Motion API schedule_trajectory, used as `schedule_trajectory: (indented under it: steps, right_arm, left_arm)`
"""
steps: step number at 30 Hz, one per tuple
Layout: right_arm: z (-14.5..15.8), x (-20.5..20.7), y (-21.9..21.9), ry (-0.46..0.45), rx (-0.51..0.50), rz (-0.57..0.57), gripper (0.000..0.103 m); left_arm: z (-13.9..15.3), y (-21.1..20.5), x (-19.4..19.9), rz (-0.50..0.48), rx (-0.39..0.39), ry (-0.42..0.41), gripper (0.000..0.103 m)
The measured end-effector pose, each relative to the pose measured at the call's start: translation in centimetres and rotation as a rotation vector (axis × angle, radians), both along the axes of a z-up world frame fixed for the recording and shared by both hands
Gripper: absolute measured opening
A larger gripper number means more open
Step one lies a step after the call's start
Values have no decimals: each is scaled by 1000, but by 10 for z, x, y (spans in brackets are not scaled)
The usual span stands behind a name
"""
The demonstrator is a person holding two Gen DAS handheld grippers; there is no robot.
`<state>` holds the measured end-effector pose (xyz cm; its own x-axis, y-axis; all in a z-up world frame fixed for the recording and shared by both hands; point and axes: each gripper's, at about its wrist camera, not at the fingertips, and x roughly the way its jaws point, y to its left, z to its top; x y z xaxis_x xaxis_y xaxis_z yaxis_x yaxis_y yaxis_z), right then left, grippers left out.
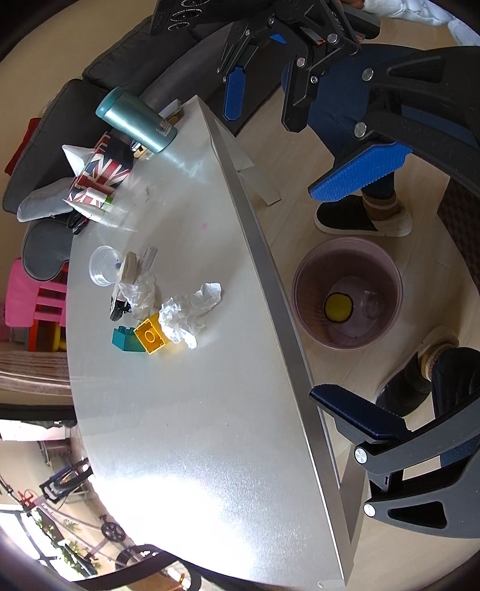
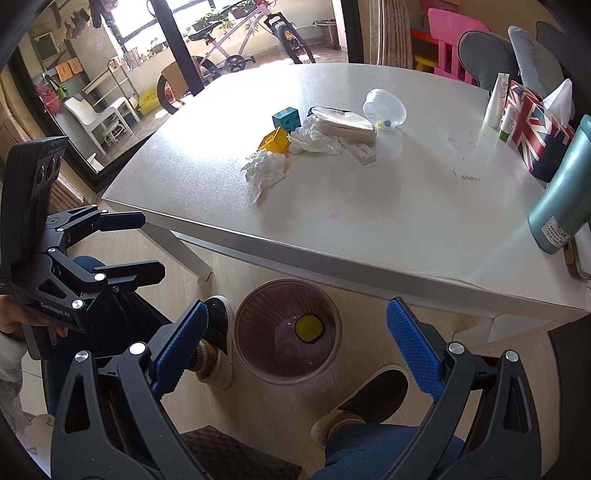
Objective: Collect trash
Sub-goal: 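Release the clear cup into the wastebasket with the left gripper, then grasp the crumpled white tissue with the right gripper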
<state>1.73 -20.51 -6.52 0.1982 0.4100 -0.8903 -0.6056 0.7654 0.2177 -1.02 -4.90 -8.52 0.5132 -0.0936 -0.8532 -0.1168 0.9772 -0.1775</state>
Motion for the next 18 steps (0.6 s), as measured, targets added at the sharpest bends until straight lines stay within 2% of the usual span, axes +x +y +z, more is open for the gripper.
schedule_trajectory:
  steps: [5,18]
  right_arm:
    - [4,6,7,-14,6,5,96]
    - [6,37,47,-40,28,32,96]
  left_arm:
    - [7,10,-2,41,39,-13,96]
    - [21,34,-5,109,71,-49,96]
